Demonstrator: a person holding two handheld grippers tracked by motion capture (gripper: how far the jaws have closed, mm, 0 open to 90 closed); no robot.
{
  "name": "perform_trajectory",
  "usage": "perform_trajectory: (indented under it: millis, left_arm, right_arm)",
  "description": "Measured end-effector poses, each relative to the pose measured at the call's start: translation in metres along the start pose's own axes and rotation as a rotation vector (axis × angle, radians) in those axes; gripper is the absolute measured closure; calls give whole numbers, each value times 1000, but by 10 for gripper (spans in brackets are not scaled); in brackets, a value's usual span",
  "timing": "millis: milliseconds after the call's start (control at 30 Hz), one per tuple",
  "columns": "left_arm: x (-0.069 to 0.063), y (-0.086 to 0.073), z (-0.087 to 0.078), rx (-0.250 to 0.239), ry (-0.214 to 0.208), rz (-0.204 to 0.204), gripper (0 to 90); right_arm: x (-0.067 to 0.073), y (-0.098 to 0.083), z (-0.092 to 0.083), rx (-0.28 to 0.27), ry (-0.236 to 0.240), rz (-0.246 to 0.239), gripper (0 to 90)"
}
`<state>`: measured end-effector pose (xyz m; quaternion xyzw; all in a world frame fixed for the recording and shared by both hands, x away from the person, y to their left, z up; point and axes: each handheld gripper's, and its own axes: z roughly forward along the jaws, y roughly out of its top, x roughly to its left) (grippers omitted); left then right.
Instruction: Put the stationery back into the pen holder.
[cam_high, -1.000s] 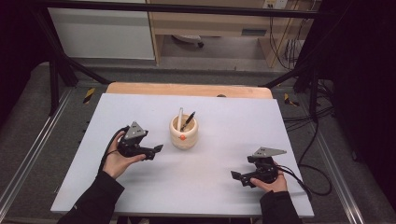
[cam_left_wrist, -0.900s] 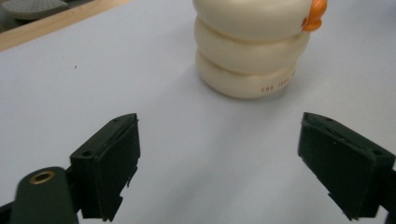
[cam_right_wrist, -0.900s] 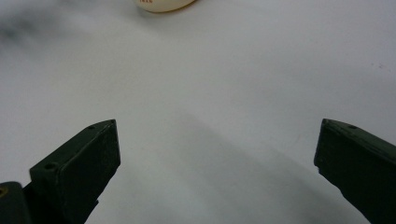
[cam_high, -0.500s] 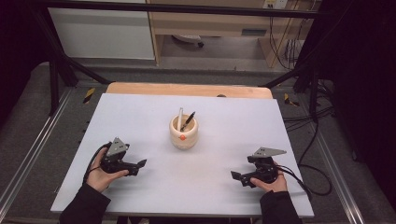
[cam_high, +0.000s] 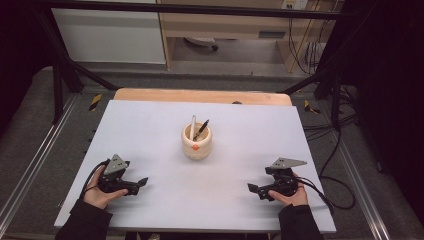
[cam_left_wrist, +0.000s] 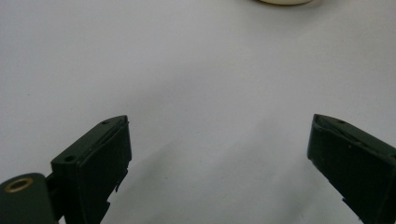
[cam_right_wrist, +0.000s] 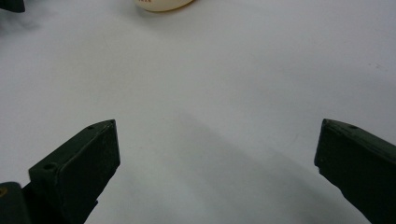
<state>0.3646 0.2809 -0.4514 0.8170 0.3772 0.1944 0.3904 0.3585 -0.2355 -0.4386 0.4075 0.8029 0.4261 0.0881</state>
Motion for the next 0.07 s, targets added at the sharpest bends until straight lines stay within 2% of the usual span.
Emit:
perform_trajectory:
  millis: [67]
  left_arm:
    - [0,-1,0,0,-2,-1,64]
  right_arm:
    - [0,0,0,0,1,-2,10]
